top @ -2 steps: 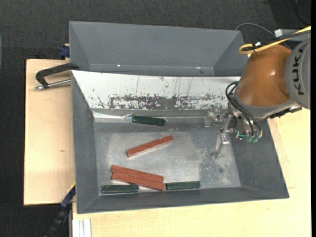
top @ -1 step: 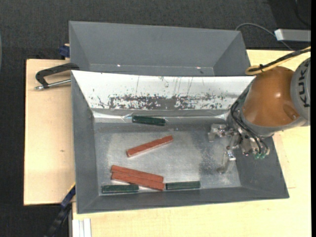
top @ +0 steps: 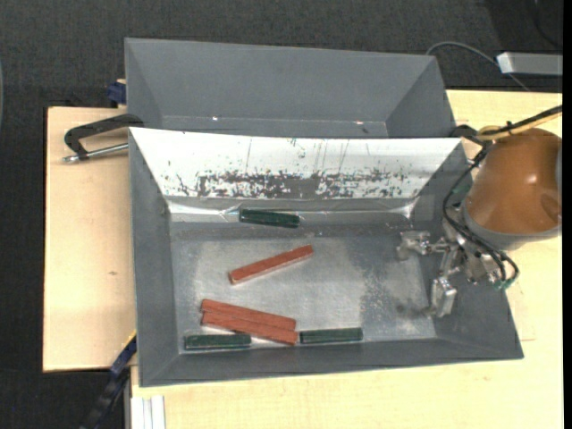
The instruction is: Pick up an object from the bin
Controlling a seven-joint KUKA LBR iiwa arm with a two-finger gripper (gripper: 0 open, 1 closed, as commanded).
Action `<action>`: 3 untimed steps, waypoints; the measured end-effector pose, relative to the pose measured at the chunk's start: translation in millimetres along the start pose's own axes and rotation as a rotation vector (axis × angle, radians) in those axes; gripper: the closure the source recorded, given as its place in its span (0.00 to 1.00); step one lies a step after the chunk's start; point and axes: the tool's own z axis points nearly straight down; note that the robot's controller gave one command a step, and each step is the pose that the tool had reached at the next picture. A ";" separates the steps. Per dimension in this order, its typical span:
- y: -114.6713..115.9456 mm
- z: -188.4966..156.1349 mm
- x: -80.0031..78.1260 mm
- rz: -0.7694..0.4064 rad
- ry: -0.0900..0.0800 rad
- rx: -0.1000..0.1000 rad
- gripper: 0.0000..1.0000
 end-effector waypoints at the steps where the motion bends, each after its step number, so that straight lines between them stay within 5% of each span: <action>1: 10.6 0.3 3.9 0.078 0.003 -0.001 0.00; 2: 19.6 -61.4 15.9 0.106 0.006 -0.003 0.00; 3: 26.8 -94.3 11.9 0.140 -0.005 0.002 0.00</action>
Offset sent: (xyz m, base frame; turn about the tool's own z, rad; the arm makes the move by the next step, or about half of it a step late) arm -0.0243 0.0155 0.0791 0.1136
